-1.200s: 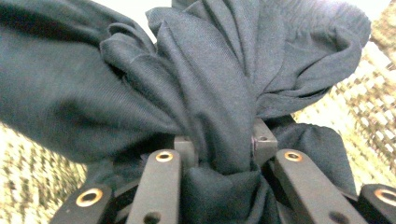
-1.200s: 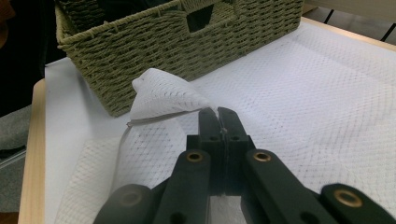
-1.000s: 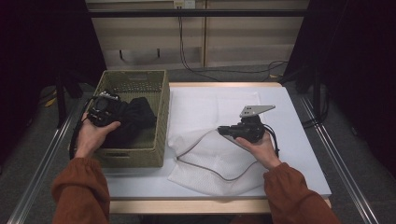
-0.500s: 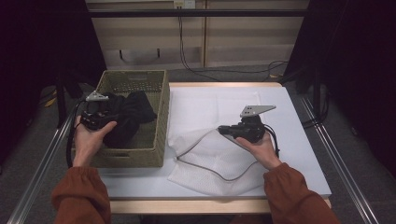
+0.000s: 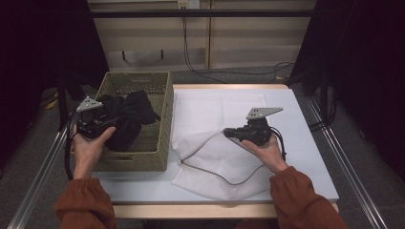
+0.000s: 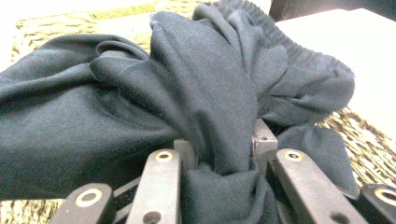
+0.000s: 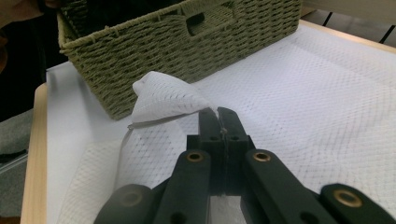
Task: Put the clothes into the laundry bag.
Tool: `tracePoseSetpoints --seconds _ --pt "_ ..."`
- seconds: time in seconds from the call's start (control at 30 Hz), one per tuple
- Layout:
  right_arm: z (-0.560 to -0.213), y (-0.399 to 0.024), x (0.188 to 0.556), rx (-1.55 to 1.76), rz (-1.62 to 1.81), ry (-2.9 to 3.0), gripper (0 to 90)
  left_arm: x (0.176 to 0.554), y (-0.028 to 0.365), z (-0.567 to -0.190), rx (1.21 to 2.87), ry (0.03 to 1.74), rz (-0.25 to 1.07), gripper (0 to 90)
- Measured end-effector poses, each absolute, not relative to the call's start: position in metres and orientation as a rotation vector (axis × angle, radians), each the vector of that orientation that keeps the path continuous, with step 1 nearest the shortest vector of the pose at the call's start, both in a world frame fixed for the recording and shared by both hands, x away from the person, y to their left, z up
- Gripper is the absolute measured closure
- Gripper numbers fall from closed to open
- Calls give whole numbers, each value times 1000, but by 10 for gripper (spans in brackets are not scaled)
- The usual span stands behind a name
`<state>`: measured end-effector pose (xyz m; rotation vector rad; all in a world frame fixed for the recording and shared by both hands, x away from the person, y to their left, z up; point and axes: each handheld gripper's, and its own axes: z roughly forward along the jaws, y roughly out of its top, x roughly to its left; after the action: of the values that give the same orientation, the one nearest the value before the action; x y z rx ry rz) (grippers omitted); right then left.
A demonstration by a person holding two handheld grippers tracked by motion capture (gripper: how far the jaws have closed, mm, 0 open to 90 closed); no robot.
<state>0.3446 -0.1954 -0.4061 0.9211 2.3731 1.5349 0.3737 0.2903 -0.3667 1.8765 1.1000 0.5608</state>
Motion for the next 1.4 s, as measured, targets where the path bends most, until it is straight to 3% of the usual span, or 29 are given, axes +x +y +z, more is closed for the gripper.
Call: tracePoseSetpoints --seconds 0.37,1.4 --pt "-405 -196 344 921 1551 2378 900 359 297 -356 1749 1038 589 715" --pt "-407 -196 343 916 1545 2389 900 340 307 -329 1636 979 665 714"
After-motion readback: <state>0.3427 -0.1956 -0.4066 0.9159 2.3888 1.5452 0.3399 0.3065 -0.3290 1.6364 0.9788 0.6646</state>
